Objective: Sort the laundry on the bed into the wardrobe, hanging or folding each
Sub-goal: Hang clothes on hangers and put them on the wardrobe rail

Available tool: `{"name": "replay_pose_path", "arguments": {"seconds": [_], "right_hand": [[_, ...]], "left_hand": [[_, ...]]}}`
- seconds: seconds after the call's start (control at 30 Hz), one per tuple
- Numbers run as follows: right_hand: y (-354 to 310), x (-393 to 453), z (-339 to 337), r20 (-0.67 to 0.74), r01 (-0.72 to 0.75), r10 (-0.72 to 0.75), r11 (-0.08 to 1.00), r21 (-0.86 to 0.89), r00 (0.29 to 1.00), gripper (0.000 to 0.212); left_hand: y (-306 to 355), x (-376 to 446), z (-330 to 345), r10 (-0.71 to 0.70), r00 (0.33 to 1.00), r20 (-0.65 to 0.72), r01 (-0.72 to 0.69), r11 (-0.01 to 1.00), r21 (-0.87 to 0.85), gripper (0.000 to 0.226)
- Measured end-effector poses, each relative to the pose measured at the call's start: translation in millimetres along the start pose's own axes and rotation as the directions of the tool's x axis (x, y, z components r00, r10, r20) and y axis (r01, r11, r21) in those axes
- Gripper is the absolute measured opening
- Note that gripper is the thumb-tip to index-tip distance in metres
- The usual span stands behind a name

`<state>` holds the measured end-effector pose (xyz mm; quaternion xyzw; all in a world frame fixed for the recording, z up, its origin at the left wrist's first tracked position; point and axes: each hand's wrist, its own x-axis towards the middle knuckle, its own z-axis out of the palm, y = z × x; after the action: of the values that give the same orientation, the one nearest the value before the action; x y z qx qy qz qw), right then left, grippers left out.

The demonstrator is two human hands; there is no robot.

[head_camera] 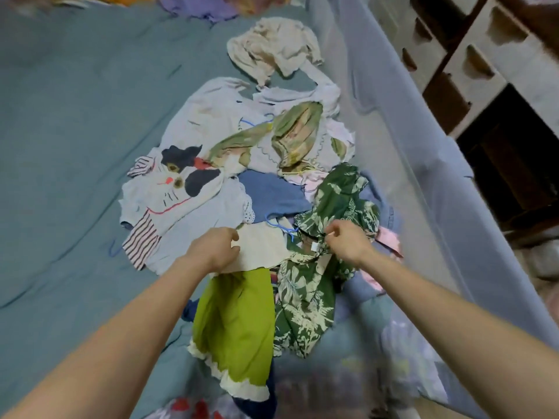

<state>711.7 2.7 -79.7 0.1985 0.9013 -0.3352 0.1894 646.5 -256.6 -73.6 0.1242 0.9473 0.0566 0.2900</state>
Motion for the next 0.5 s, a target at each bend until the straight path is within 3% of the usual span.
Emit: {"name": "replay_pose_path", "arguments": {"seconds": [0.17,0.4,0.5], "right_hand": [[-11.4,61.9,50.2,0.044,-0.037,0.034,0.997,0.067,0.998,0.036],[-16.3,95.3,101.2,0.115,-0.069,0.042,0.968,0.24,0.993,0.048],[-12.4,95.3,93.5,0.028,-0.11,0.107,0.92,0.375,0.994,0.032]], "left_hand": [[-5.0,48.3,10.8,-0.039,0.994,-0.104,0.031,0.997,-0.071,0.034],[-15.7,79.0,27.1,-0.023,0.993,-0.118,-0.004,0.975,-0.223,0.031],[-20.8,82.0,18.4,-0.005,0.994,-0.113,-0.026,0.964,-0.265,0.032]]}}
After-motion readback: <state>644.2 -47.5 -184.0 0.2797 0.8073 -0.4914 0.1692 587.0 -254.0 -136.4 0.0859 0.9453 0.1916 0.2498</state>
